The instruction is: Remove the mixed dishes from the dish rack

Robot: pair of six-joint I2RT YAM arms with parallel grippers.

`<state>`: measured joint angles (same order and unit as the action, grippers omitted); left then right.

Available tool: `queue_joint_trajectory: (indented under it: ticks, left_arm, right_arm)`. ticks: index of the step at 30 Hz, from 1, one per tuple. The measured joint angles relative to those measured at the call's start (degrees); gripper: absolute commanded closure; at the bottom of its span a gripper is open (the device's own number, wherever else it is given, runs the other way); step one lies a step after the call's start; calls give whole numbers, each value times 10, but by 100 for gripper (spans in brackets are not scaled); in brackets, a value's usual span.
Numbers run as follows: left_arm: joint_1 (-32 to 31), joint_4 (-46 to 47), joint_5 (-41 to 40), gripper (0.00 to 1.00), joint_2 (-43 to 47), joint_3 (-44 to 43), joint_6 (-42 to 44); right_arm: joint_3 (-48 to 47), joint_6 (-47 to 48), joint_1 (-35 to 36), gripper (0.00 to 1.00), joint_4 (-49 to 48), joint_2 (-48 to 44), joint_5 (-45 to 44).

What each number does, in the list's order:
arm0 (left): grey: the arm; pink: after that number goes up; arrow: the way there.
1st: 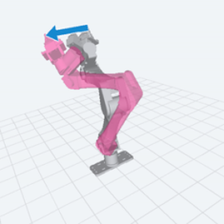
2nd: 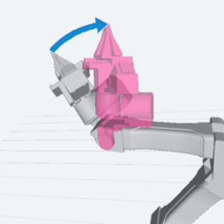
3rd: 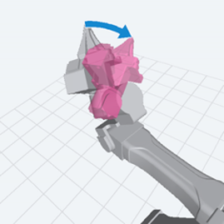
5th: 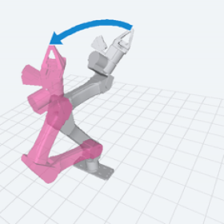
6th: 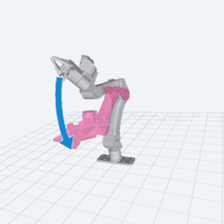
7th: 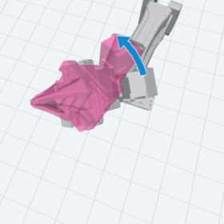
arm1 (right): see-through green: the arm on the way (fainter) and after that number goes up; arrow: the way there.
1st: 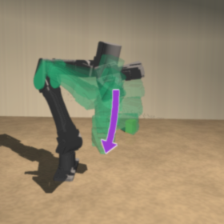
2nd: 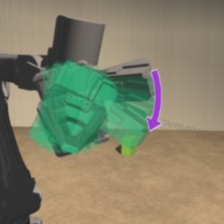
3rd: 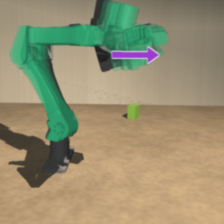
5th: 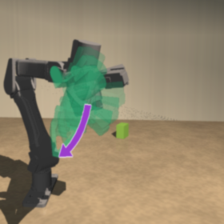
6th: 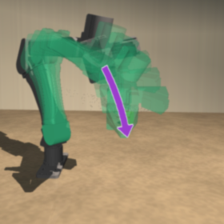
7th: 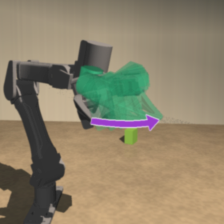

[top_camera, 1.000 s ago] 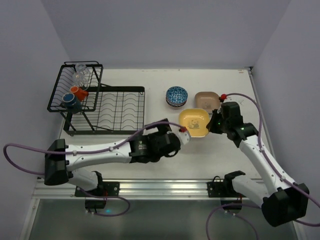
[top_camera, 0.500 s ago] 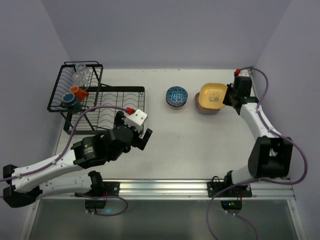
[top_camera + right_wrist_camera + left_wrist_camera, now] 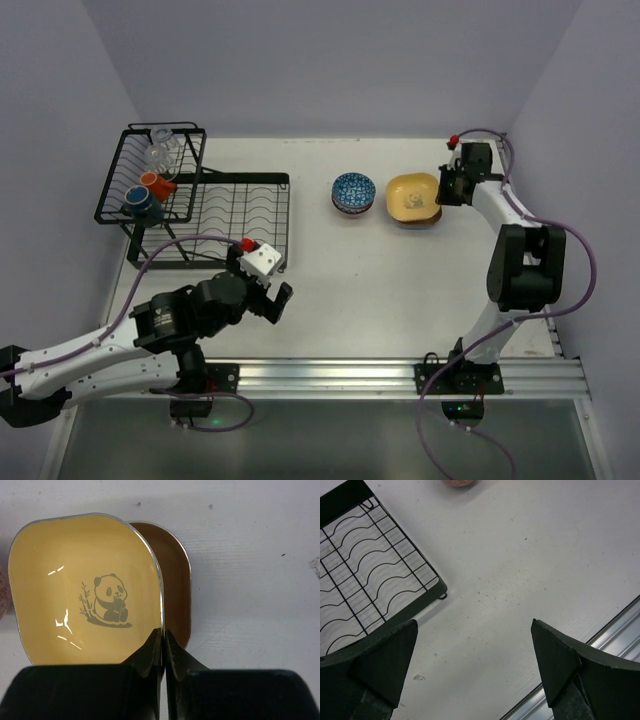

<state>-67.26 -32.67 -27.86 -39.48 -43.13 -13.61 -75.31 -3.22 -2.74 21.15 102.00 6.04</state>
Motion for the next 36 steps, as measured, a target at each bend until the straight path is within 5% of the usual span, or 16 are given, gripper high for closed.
queue_joint_trajectory:
  ticks: [11,19,28,31,36]
  left_arm:
    - [0,8,13,0,-5,0,-3]
    - [0,9,19,0,-9,6,-3]
    - [0,4,-18,0,-11,6,-14]
    - [4,3,-45,0,-13,6,-25]
    - [21,2,-74,0,-12,5,-37]
  right_arm:
    - [-5,9,-6,91,21,29,11]
    - [-15,13,-7,62,21,29,23]
    - [-15,-2,-7,50,25,10,9]
    - [-15,-9,-7,53,24,-14,5]
    - [-15,-19,-7,74,17,-19,-4]
